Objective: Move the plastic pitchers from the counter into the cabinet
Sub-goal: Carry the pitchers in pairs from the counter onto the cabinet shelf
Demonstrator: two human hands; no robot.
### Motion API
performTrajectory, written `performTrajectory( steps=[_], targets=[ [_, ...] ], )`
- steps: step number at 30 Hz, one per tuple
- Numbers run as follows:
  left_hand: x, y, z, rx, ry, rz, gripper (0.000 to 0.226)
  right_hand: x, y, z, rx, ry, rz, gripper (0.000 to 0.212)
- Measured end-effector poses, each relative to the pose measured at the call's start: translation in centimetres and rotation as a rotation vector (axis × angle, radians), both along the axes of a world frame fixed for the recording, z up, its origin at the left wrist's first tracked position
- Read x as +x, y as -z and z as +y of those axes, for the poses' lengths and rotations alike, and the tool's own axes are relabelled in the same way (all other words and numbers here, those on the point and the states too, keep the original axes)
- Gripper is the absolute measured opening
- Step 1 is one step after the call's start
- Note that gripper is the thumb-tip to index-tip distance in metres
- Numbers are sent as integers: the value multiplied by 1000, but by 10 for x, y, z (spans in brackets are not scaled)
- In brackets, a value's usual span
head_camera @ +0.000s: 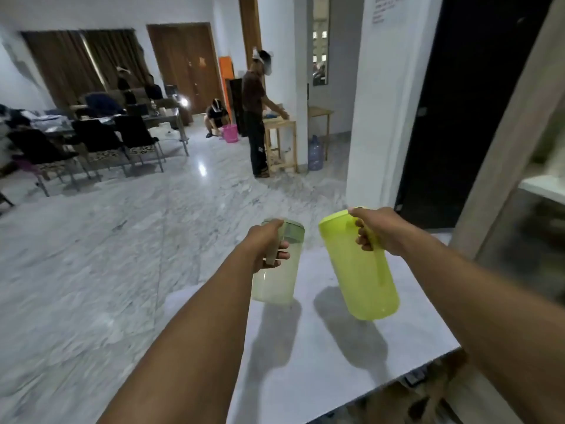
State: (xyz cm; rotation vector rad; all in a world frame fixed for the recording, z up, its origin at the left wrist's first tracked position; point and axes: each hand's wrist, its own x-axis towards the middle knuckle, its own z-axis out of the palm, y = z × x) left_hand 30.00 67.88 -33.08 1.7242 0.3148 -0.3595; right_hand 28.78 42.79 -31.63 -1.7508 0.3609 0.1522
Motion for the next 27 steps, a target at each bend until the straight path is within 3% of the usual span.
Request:
performTrajectory(
  steps=[8,17,22,27],
  targets=[
    [-94,-78,-150,17,499,-23,45,-190,-82,-148,50,336,-100,48],
    [-250,-169,-382,-95,1078,-127,35,-448,-181,-319,-131,773,-231,46],
    [-367,-205,-506,-221,1224,-194,37,-590,-213,-402,-203,1042,-341,44],
    [-468,-206,-606,-329,1231,-230,36,-690,-214,-465,-161,1288,-499,40]
  ],
)
